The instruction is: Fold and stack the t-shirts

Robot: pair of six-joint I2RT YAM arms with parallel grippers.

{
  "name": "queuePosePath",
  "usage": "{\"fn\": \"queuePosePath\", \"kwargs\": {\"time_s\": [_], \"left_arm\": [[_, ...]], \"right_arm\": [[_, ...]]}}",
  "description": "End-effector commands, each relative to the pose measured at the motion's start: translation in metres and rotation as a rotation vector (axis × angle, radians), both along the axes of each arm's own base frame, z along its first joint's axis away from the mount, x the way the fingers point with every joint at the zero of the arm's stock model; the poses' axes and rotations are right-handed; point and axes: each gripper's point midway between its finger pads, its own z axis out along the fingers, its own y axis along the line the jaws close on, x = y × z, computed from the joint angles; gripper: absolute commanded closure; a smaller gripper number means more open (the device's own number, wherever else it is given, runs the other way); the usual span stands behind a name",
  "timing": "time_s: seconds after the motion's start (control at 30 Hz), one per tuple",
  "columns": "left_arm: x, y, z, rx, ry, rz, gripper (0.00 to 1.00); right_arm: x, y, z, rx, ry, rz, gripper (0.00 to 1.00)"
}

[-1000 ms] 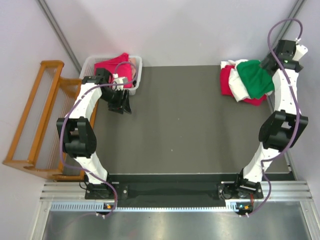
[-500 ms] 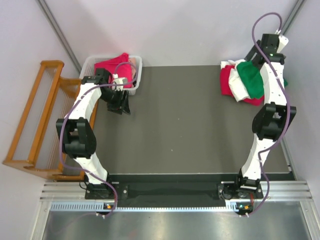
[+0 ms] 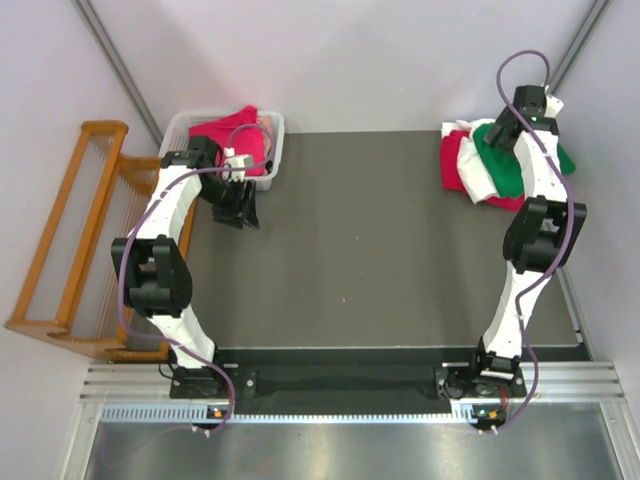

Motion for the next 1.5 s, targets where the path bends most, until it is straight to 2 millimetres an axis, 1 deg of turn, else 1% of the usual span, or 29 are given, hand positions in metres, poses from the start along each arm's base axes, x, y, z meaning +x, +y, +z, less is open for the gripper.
{"fn": "queuePosePath", "kwargs": {"time_s": [0.0, 0.07, 0.1, 0.2, 0.43, 0.6, 0.67, 0.73, 0.77, 0.8, 0.87, 0.9, 0.97, 1.0, 1.07, 1.1, 1.13, 1.17, 1.27, 1.3, 1.33, 1.4, 1.43, 1.47], "left_arm": [[0.006, -0.004, 0.022, -0.037, -0.046, 0.002, 0.41], [0.007, -0.005, 0.023, -0.044, -0.048, 0.001, 0.41], [0.007, -0.005, 0.024, -0.045, -0.049, 0.002, 0.41], [0.007, -0.005, 0.027, -0.046, -0.055, -0.001, 0.41], [0.003, -0.004, 0.030, -0.038, -0.060, -0.007, 0.41], [-0.001, -0.005, 0.029, -0.041, -0.058, -0.015, 0.41], [-0.001, -0.005, 0.030, -0.044, -0.060, -0.018, 0.41], [-0.001, -0.006, 0.030, -0.048, -0.061, -0.020, 0.41], [-0.002, -0.006, 0.031, -0.049, -0.063, -0.022, 0.41], [-0.002, -0.006, 0.032, -0.049, -0.066, -0.022, 0.41], [-0.004, -0.006, 0.032, -0.051, -0.062, -0.024, 0.41], [-0.004, -0.007, 0.033, -0.053, -0.066, -0.025, 0.41], [-0.006, -0.007, 0.032, -0.054, -0.062, -0.025, 0.42], [-0.007, -0.007, 0.033, -0.054, -0.066, -0.025, 0.42], [-0.008, -0.007, 0.033, -0.054, -0.068, -0.028, 0.42], [-0.008, -0.006, 0.034, -0.052, -0.069, -0.027, 0.42], [-0.008, -0.006, 0.034, -0.052, -0.071, -0.029, 0.42], [-0.008, -0.006, 0.034, -0.052, -0.069, -0.027, 0.42], [-0.009, -0.006, 0.034, -0.052, -0.069, -0.027, 0.42], [-0.008, -0.007, 0.034, -0.054, -0.069, -0.028, 0.42], [-0.008, -0.007, 0.035, -0.054, -0.070, -0.028, 0.42], [-0.008, -0.006, 0.035, -0.049, -0.072, -0.027, 0.42], [-0.008, -0.006, 0.036, -0.047, -0.075, -0.027, 0.42], [-0.008, -0.006, 0.035, -0.049, -0.073, -0.027, 0.42]], "right_arm": [[-0.006, 0.008, -0.059, 0.069, 0.113, 0.011, 0.00], [-0.007, 0.010, -0.072, 0.085, 0.128, 0.010, 0.00], [-0.010, 0.014, -0.083, 0.099, 0.150, 0.017, 0.00], [-0.010, 0.018, -0.093, 0.103, 0.171, 0.027, 0.00], [-0.006, 0.015, -0.089, 0.087, 0.172, 0.031, 0.00], [-0.002, 0.022, -0.107, 0.122, 0.215, 0.060, 0.01], [-0.003, 0.023, -0.111, 0.131, 0.225, 0.061, 0.00], [-0.003, 0.023, -0.101, 0.132, 0.208, 0.065, 0.00], [-0.002, 0.024, -0.093, 0.123, 0.192, 0.071, 0.00], [-0.004, 0.022, -0.075, 0.106, 0.162, 0.066, 0.00], [0.001, 0.023, -0.048, 0.089, 0.093, 0.076, 0.00], [-0.001, 0.022, -0.023, 0.076, 0.043, 0.076, 0.00], [-0.001, 0.021, 0.002, 0.064, -0.006, 0.076, 0.00], [-0.002, 0.021, 0.026, 0.053, -0.053, 0.075, 0.00], [-0.005, 0.021, 0.047, 0.043, -0.084, 0.079, 0.00], [-0.007, 0.021, 0.066, 0.034, -0.120, 0.081, 0.00], [-0.008, 0.020, 0.075, 0.027, -0.136, 0.082, 0.00], [-0.010, 0.021, 0.092, 0.018, -0.169, 0.085, 0.00], [-0.010, 0.016, 0.111, -0.003, -0.207, 0.075, 0.00], [-0.009, 0.015, 0.112, -0.003, -0.209, 0.073, 0.00], [-0.008, 0.013, 0.110, -0.003, -0.204, 0.071, 0.00], [-0.003, 0.009, 0.099, 0.001, -0.182, 0.062, 0.00], [-0.001, 0.009, 0.092, 0.006, -0.169, 0.060, 0.00], [0.001, 0.005, 0.080, 0.002, -0.143, 0.048, 0.00]]}}
